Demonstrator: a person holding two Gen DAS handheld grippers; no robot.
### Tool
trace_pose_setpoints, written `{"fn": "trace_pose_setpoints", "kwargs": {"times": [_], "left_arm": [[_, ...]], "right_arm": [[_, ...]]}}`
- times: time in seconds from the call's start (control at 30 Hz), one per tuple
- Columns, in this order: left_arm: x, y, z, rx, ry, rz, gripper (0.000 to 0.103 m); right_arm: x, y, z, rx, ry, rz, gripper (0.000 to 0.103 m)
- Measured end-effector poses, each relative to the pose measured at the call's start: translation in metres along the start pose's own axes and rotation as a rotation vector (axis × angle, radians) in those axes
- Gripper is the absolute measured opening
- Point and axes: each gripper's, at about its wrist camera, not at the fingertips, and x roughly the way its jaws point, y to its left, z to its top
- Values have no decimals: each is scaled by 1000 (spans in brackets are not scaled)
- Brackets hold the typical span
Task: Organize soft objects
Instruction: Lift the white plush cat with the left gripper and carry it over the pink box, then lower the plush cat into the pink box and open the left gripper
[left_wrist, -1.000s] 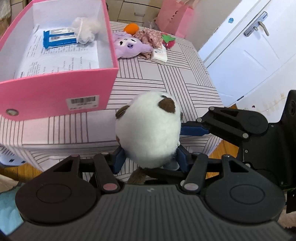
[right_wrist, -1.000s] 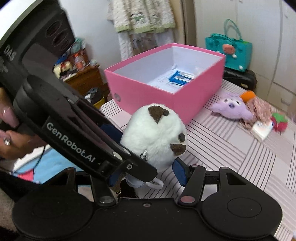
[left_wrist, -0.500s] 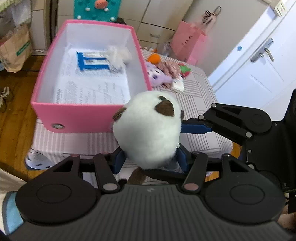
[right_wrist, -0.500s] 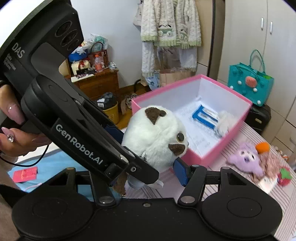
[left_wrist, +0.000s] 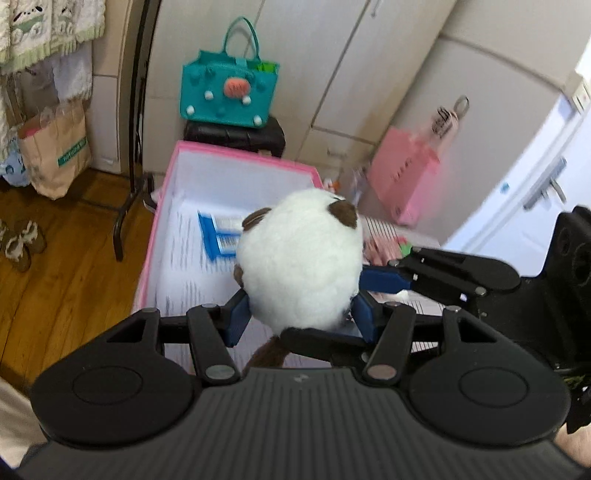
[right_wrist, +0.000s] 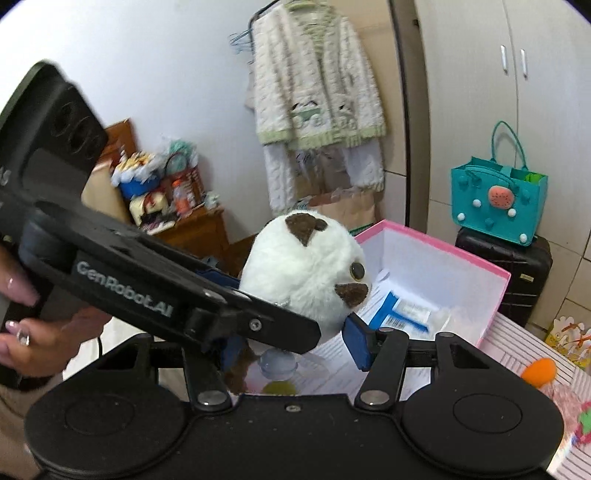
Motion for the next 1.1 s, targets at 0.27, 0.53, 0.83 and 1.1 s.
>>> {"fn": "trace_pose_setpoints", "kwargs": {"times": [0.27, 0.53, 0.83, 1.1], "left_arm": [[47, 24, 26, 1, -56, 50, 56], [80, 51, 36, -52, -61, 132, 54], [90, 49, 41, 2, -76, 221, 55], [68, 33, 38, 81, -133, 265, 55]], "right_arm": [[49, -29, 18, -78, -8, -32, 60], [98, -58, 29, -95, 75, 23, 58], [117, -65, 27, -109, 96, -43, 59], [99, -80, 27, -17, 79, -27, 59]]}}
